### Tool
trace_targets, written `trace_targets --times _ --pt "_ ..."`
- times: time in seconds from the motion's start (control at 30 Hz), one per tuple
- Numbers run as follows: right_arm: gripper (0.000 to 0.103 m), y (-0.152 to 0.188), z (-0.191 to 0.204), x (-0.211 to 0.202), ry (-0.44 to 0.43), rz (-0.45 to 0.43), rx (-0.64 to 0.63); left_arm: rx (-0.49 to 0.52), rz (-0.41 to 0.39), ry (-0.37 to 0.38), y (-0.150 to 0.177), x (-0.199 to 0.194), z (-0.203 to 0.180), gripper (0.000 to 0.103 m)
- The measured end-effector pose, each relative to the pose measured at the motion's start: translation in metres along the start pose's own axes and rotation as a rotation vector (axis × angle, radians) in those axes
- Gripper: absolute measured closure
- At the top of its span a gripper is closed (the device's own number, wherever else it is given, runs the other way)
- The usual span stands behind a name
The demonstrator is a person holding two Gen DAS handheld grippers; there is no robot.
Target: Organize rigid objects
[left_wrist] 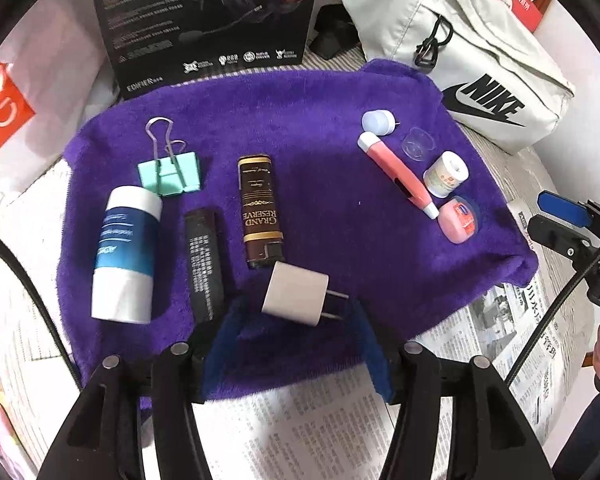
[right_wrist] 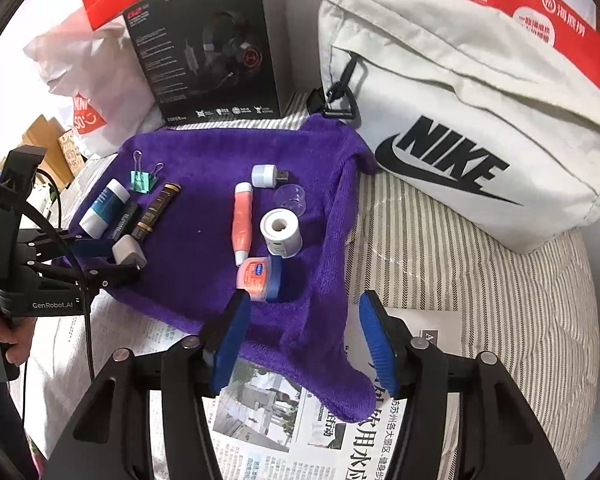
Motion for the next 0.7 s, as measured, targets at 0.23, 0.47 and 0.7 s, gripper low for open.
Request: trace_targets --times 0.23,0.47,0.7 --pt "0.034 0.000 0.018 -0.020 -0.010 -0.027 -0.009 -0.029 -0.063 -0.033 0.007 -0.037 0.000 0.022" --pt "0.018 0.005 0.040 -0.043 -0.020 -0.039 0.000 -0.050 -0.162 -0.133 0.023 -0.084 0.002 0.009" --pt "0.006 0.013 0.056 -0.066 0.041 -0.035 -0.004 -0.069 -0.220 -0.164 0.043 -0.124 -0.006 0.002"
Point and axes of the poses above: each gripper's, at about its wrist camera, not at the fingertips, and x roughly the way its jaws point, z to its left, y to its underside, the point moved 1 cm from there along x, roughly the way its jaws point, and after that the axes turned 13 degrees about -z, right-handed, at the moved point
